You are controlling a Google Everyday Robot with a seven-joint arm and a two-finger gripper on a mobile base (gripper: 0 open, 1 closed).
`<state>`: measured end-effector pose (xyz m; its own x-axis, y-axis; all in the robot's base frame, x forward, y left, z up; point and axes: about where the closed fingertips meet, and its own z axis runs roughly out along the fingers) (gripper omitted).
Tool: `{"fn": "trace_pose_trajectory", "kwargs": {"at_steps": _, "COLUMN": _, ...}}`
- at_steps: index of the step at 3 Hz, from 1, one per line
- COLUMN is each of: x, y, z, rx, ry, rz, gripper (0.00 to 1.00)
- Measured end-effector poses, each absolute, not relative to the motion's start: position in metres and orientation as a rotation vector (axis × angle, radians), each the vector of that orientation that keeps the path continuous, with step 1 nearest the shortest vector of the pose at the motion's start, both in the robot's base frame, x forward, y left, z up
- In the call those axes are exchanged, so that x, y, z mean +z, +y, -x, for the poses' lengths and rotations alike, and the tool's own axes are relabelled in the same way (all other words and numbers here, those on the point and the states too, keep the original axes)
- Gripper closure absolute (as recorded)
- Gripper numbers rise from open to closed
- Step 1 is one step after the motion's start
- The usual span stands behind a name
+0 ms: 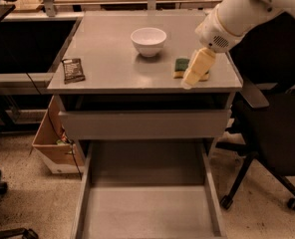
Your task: Place sponge into middle drawer
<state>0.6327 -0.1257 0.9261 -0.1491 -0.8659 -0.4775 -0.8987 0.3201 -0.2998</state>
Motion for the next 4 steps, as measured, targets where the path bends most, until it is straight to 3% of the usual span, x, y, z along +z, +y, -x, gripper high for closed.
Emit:
{"fn": "trace_pose_trajectory", "kwargs": {"at_steps": 1, "x": 0.896, "y": -0.118, "z": -0.677, "rx": 0.171, "ry": 2.051, "rz": 1.488, "gripper": 0.00}}
{"fn": "trace_pose_trajectory", "kwargs": {"at_steps": 3, "x": 0.857, "y": -0.120, "z": -0.711, "rx": 0.271, "ry": 2.109, "rz": 1.445, "gripper": 0.02}}
{"fn": "trace_pose_trajectory", "kwargs": {"at_steps": 4, "x": 0.839, "y": -0.121, "z": -0.714, "rx": 0.304, "ry": 2.134, "rz": 1.445, "gripper": 0.19}}
